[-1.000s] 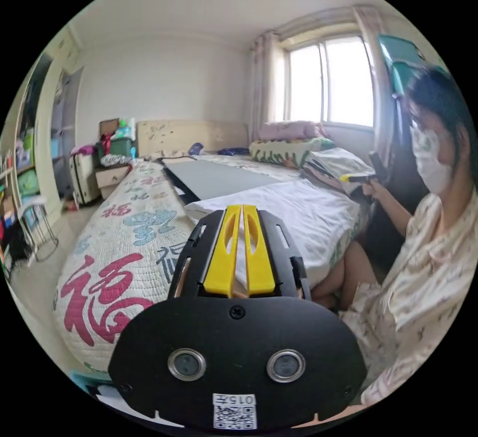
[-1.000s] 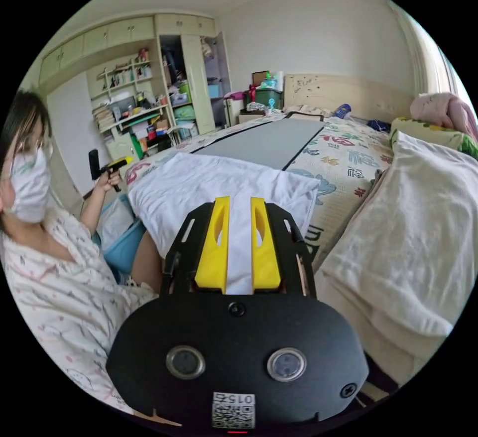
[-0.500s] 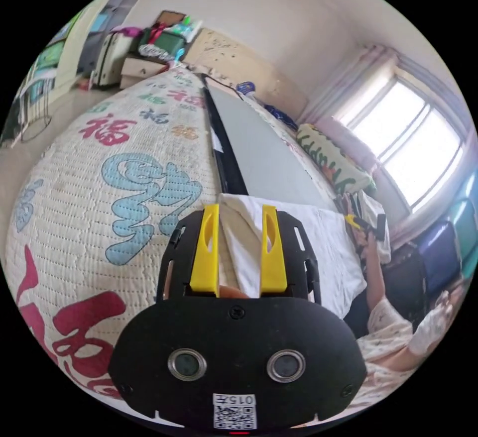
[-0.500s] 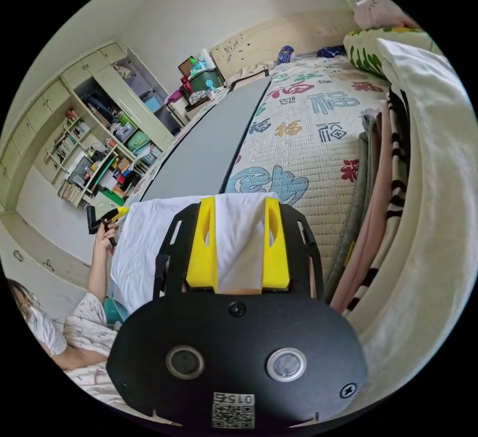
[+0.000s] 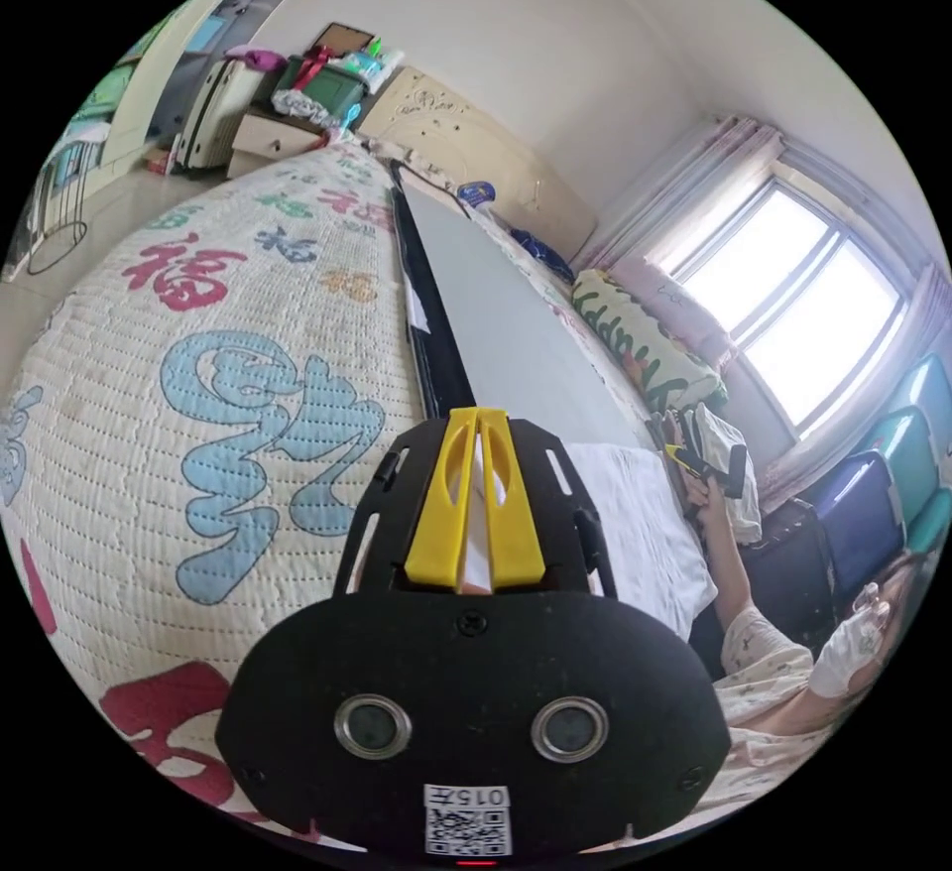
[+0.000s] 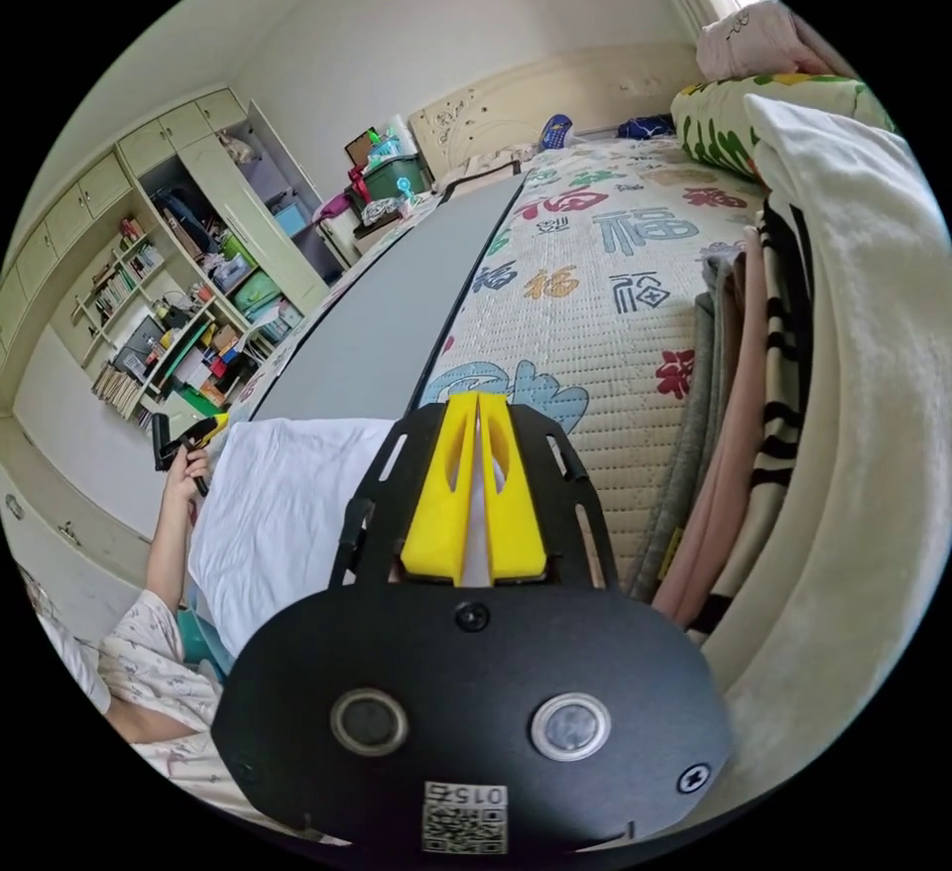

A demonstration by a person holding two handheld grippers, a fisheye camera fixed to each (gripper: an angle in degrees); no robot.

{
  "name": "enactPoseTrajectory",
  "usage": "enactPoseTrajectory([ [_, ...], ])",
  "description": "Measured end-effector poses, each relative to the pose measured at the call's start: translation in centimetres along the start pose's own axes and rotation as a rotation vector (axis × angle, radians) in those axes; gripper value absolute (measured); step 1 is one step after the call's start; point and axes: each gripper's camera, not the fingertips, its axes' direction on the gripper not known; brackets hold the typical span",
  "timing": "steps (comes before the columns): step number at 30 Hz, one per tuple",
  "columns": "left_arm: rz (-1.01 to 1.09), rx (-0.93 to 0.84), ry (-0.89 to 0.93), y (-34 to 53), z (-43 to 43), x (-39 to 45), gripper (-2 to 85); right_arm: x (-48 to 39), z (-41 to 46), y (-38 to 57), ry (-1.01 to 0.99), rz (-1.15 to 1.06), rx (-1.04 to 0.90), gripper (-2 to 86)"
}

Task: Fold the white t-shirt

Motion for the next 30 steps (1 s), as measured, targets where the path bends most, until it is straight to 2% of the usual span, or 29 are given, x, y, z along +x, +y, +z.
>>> enactPoseTrajectory([
  [4, 0.009, 0.041, -0.032, -0.8, -1.8, 0.6, 0.3, -0.5, -0.2, -1.3, 0.036, 0.006, -0.01, 2.1],
  [7, -0.007, 0.029, -0.043, -1.2, -2.1, 0.9, 5.6, -1.0, 0.4, -2.2, 0.042, -0.005, -0.053, 10.8],
  [9, -0.033, -0.002, -0.057, -1.7, -1.7, 1.1, 9.9, -1.1, 1.2, -2.9, 0.053, -0.001, -0.098, 12.3],
  [12, -0.027, -0.079, -0.036, -2.7, 0.0, 1.7, 10.0, -1.2, 2.6, -3.8, 0.05, 0.011, -0.153, 8.8],
  [15, -0.014, -0.146, -0.045, -3.4, 1.4, 2.3, 2.7, -1.3, 2.9, -4.1, 0.037, 0.004, -0.17, 4.1],
  [19, 0.0, -0.004, -0.067, -2.9, -1.0, 2.5, -0.6, -0.9, 1.3, -3.5, 0.032, 0.019, -0.096, 1.6],
  [22, 0.002, 0.122, -0.1, -2.2, -4.0, 1.7, -0.7, 0.3, -0.3, -2.8, -0.045, 0.052, -0.026, 1.0],
  [27, -0.028, 0.061, -0.002, -0.5, -5.4, -1.1, 0.8, 0.9, 0.0, -1.3, -0.04, 0.047, -0.033, 0.6],
  [30, -0.072, -0.022, 0.072, 0.3, -4.9, -2.3, 7.8, 0.6, 0.5, 0.0, 0.006, 0.009, -0.041, 0.6],
])
